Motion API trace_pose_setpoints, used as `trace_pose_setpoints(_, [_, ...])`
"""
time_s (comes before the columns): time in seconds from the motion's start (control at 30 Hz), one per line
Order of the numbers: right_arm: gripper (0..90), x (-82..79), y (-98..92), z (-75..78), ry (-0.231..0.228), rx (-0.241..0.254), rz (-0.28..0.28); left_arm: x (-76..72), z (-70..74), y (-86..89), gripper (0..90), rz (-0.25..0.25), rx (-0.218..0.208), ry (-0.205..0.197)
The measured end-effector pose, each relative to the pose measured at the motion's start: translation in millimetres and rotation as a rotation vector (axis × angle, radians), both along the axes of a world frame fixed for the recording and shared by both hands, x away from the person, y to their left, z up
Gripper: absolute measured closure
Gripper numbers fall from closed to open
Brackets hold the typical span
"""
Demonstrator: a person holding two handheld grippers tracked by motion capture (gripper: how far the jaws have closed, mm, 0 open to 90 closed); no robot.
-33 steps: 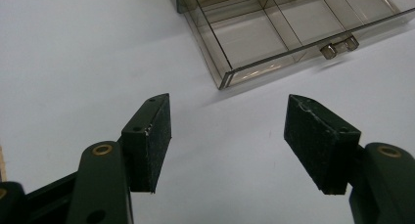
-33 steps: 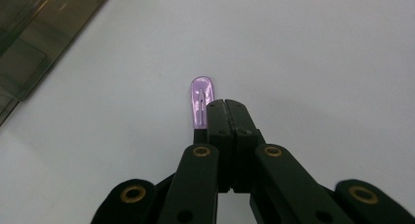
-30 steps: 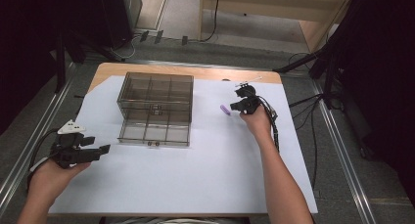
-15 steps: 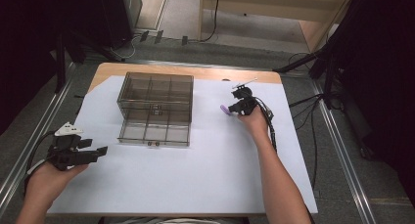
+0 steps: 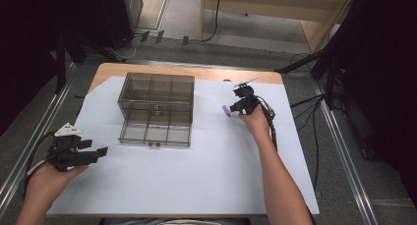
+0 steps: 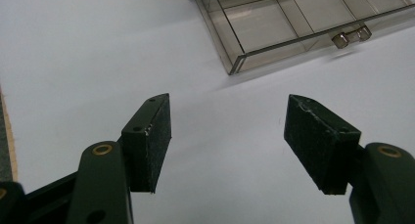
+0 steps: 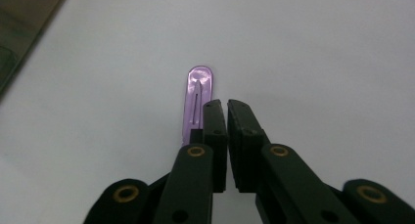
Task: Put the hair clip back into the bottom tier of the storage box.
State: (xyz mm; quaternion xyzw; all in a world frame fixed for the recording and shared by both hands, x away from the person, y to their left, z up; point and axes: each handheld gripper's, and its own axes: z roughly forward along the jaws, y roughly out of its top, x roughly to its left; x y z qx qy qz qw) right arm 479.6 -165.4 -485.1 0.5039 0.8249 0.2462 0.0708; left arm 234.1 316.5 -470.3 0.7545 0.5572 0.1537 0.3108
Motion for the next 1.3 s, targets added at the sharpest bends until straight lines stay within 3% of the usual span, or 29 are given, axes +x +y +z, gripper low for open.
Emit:
trace_pose_setpoints(0.03, [84.7, -0.2, 0.4, 1.4, 0.005, 0.008, -0.006, 0.0, 0.2, 0.6, 35.3, 0.001, 0.001, 0.002])
trace_pose_setpoints(0.3, [79.6, 3.2, 14.9, 17.5, 0.003, -0.070, 0.046, -0.1, -0.3, -0.6, 35.3, 0.002, 0.006, 0.004])
trace_pose_setpoints(0.5, [75.4, 6.1, 25.4, 18.1, 0.055, -0.088, 0.085, 1.5, -2.7, 2.0, 35.3, 0.011, 0.008, 0.015])
trace_pose_setpoints(0.73, [71.9, 11.6, 35.7, 13.4, 0.078, -0.167, 0.114, 2.1, -3.1, 2.2, 35.3, 0.011, 0.011, 0.016])
trace_pose_setpoints(1.3, [70.5, 19.5, 35.8, 0.3, 0.133, -0.187, 0.106, 1.4, -5.1, 0.7, 35.3, 0.011, 0.021, 0.024])
